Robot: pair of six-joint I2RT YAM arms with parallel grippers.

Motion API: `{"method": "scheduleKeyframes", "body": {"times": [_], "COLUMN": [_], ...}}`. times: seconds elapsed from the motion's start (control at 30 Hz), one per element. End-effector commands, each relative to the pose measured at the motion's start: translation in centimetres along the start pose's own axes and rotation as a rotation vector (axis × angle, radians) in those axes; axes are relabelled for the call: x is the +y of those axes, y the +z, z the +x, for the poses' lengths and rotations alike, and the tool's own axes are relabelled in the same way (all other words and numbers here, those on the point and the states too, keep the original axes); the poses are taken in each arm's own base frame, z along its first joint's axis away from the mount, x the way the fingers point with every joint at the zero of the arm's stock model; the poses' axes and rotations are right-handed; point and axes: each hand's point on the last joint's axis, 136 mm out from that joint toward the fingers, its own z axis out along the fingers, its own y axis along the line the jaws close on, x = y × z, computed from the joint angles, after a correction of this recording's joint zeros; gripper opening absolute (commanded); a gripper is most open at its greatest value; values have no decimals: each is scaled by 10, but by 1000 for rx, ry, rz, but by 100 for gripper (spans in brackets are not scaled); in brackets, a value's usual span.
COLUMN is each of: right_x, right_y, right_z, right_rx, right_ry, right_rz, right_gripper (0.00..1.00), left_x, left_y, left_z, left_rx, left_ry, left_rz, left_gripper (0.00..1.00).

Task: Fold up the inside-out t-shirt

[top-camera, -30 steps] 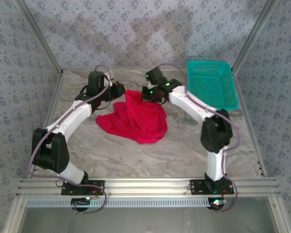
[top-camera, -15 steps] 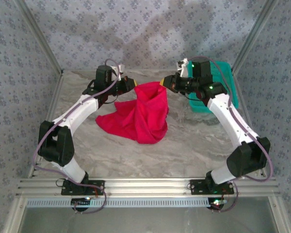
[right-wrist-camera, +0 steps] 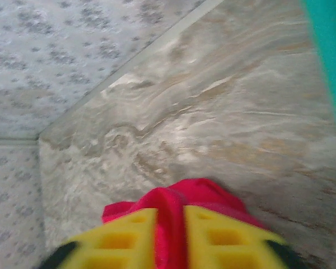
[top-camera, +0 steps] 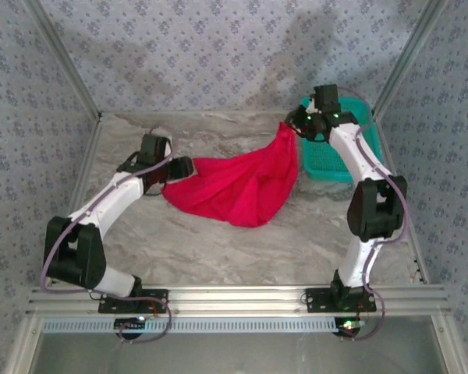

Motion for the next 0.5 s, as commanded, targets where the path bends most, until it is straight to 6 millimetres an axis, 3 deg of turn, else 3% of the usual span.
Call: {"method": "scheduleKeyframes", "body": {"times": [0.0, 0.07, 0.17, 0.47], "right_x": [26, 27, 15, -44], "right_y": [-2, -8, -22, -49], "right_z": [21, 36, 64, 217], "right_rx": [115, 142, 166, 338], "right_ry": [-70, -137, -208, -412], "right_rz": [-39, 2, 97, 265], "right_gripper": [60, 68, 70, 60], "left_x": [30, 41, 47, 51], "left_y": [5, 10, 18, 50], "left_z": [30, 43, 52, 64], "left_rx": [57, 81, 96, 152], "left_ry": [-30, -53, -90, -126], "left_rz": [-67, -82, -68, -58], "left_gripper": [63, 65, 66, 65]}}
